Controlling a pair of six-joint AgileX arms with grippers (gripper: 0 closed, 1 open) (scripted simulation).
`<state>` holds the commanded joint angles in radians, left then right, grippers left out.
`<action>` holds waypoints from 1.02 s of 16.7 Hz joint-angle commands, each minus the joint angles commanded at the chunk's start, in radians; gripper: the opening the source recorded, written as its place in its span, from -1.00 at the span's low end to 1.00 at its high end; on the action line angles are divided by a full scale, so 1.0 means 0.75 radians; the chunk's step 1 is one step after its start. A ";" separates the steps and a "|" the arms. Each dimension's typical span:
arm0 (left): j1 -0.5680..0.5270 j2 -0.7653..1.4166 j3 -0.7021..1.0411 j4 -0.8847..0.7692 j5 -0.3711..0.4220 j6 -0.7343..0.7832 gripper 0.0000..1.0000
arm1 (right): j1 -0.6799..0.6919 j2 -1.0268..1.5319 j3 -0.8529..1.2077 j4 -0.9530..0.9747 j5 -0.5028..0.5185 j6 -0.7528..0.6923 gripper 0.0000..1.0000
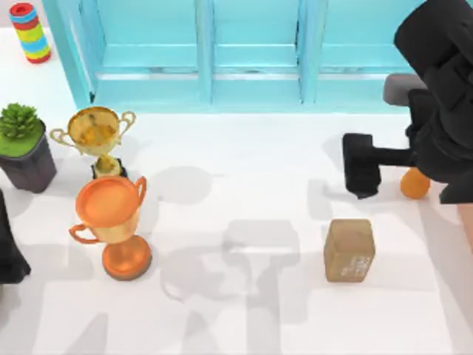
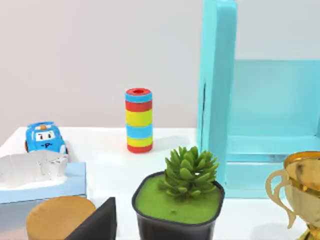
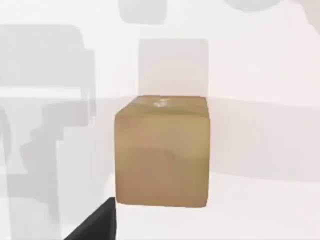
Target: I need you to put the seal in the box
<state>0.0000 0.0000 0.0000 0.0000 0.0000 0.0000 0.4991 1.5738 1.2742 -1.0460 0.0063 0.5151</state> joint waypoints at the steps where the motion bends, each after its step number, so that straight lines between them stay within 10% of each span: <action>1: 0.000 0.000 0.000 0.000 0.000 0.000 1.00 | 0.030 0.089 0.072 -0.061 -0.001 0.029 1.00; 17: 0.000 0.000 0.000 0.000 0.000 0.000 1.00 | 0.126 0.416 0.158 -0.040 -0.014 0.124 1.00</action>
<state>0.0000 0.0000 0.0000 0.0000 0.0000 0.0000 0.5933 1.8859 1.3928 -1.0757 -0.0042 0.6084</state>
